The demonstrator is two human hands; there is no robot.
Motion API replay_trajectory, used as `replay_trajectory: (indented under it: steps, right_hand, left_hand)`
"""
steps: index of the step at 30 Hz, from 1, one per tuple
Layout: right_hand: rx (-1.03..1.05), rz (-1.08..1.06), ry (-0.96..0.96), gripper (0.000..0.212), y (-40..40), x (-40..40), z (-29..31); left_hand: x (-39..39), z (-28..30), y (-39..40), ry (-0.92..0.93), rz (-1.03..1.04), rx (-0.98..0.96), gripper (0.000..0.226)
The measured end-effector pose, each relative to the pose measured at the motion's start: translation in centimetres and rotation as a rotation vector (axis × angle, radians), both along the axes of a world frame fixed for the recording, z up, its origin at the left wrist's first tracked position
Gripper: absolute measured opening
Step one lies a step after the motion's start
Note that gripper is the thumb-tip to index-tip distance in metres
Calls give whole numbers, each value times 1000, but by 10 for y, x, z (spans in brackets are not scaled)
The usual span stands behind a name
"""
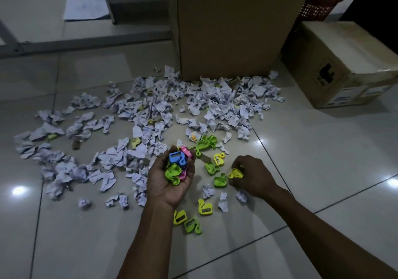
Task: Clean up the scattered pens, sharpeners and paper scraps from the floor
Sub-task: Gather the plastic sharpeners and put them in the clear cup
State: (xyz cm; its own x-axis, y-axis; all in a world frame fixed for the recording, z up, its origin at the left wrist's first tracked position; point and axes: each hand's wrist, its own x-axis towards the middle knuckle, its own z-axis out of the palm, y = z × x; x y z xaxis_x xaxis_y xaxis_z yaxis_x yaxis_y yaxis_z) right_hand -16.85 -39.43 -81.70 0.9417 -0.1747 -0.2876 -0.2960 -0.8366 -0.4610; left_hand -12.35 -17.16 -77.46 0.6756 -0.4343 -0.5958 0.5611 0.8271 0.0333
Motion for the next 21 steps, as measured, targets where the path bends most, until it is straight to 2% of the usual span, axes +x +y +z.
replay_trajectory:
  steps: [2, 4, 6, 8, 10, 13, 15, 17, 19, 21]
  right_hand:
    - [-5, -36, -20, 33, 1, 1, 3]
    - [105, -180, -102, 28, 4, 3, 10]
    - [507, -447, -145, 25, 6, 8, 22]
    - [927, -621, -85, 19, 8, 12, 32]
    - [1062, -646, -31, 16, 10, 17, 36]
    - [1048, -665, 39, 13, 17, 23, 38]
    - [961, -687, 76, 16, 19, 28, 36]
    - [758, -605, 35, 16, 19, 31, 29]
    - [475, -406, -32, 13, 20, 32, 24]
    - [141, -165, -10, 39, 25, 32, 22]
  left_hand:
    - [0, 2, 3, 2, 13, -2, 29]
    - [1, 3, 6, -9, 23, -16, 30]
    - [1, 4, 8, -18, 23, -29, 30]
    - [1, 4, 8, -19, 22, -28, 28]
    - [0, 4, 6, -13, 19, -11, 26]
    - [-1, 4, 3, -6, 15, -5, 23]
    - [-1, 5, 1, -6, 10, -10, 25]
    - [-1, 6, 0, -8, 6, -22, 27]
    - [-2, 6, 0, -8, 13, -28, 27]
    - [-2, 5, 0, -9, 16, -27, 27]
